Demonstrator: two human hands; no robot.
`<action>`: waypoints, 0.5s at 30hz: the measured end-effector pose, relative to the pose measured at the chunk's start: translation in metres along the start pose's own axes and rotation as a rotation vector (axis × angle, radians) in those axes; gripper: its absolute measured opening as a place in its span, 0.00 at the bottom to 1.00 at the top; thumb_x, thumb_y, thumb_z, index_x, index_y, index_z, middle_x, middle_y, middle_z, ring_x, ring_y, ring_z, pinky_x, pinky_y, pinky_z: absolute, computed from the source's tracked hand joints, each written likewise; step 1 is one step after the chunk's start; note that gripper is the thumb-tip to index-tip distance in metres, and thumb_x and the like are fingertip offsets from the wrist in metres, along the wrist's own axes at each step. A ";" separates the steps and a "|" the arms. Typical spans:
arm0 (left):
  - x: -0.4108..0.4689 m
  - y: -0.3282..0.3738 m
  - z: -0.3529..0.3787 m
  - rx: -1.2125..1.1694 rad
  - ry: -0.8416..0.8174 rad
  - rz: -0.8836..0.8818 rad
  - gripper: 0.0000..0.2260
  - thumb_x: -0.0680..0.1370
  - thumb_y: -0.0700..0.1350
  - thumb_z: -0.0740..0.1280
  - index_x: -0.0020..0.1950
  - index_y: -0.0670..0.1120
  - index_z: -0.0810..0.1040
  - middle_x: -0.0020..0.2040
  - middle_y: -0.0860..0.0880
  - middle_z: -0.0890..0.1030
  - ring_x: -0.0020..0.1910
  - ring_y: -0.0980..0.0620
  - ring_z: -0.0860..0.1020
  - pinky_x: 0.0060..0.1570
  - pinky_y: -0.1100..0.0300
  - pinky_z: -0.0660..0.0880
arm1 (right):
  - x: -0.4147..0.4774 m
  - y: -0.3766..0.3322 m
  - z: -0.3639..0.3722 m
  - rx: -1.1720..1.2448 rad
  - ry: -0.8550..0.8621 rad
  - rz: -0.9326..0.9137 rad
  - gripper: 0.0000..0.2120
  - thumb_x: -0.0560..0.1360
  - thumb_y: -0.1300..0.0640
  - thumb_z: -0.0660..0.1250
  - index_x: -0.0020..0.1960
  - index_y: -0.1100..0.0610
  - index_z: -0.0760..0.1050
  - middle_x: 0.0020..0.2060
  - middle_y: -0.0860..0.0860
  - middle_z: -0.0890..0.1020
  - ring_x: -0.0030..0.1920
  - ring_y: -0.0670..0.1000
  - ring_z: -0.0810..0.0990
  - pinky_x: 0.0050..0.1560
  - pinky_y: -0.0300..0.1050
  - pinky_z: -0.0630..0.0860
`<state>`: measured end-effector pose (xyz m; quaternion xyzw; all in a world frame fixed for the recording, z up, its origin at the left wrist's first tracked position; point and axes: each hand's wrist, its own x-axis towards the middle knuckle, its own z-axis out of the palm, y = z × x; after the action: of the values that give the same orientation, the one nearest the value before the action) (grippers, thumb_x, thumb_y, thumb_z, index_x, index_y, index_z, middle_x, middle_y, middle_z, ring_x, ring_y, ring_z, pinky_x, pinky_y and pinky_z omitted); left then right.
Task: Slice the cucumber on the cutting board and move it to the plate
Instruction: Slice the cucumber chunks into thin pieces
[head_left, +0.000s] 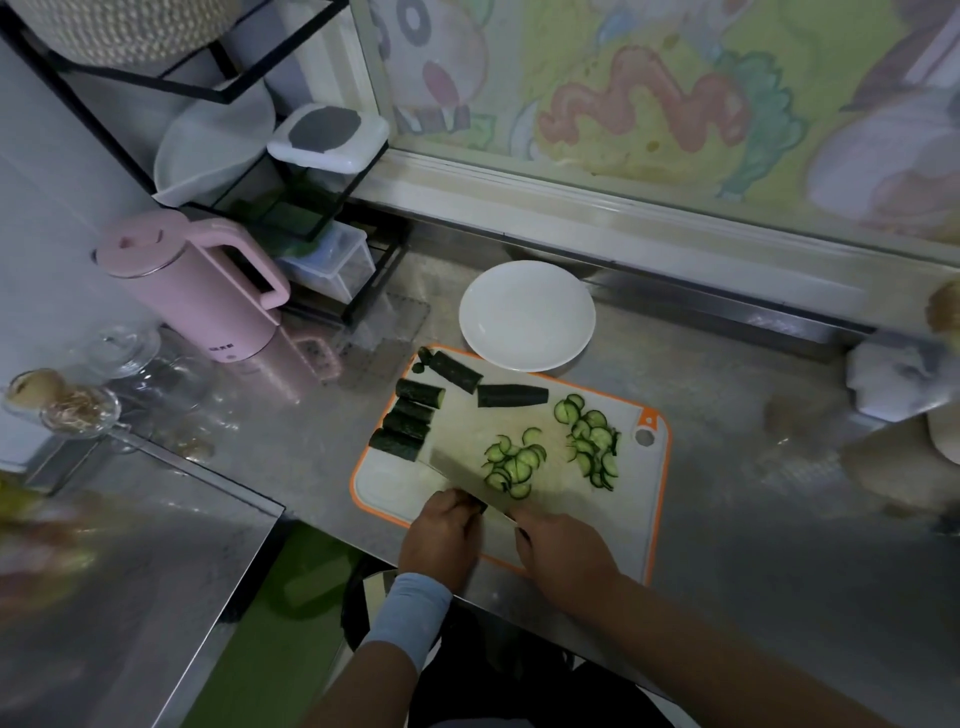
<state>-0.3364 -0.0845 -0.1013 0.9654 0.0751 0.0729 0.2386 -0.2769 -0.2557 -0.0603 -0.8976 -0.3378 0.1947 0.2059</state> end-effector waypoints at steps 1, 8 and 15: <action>0.001 0.000 0.000 0.013 0.007 0.010 0.08 0.68 0.39 0.68 0.44 0.44 0.85 0.43 0.47 0.83 0.41 0.47 0.80 0.38 0.61 0.78 | 0.000 0.000 0.001 -0.005 0.003 -0.001 0.15 0.82 0.52 0.52 0.64 0.50 0.73 0.46 0.54 0.82 0.45 0.56 0.79 0.38 0.46 0.66; 0.002 -0.003 0.000 0.053 0.003 0.054 0.08 0.66 0.38 0.71 0.44 0.43 0.84 0.43 0.47 0.81 0.44 0.49 0.74 0.38 0.59 0.76 | -0.002 0.002 0.002 -0.012 -0.013 0.045 0.16 0.82 0.52 0.52 0.65 0.49 0.72 0.48 0.53 0.82 0.48 0.54 0.79 0.44 0.47 0.71; 0.008 -0.003 -0.004 0.093 -0.045 0.037 0.07 0.70 0.44 0.67 0.36 0.45 0.84 0.35 0.48 0.80 0.34 0.47 0.78 0.28 0.62 0.74 | 0.000 -0.004 0.001 -0.003 0.000 0.051 0.16 0.81 0.53 0.52 0.66 0.50 0.71 0.47 0.54 0.81 0.47 0.55 0.79 0.42 0.46 0.70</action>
<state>-0.3295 -0.0791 -0.0984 0.9781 0.0552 0.0519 0.1938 -0.2793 -0.2532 -0.0592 -0.9062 -0.3150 0.1994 0.1996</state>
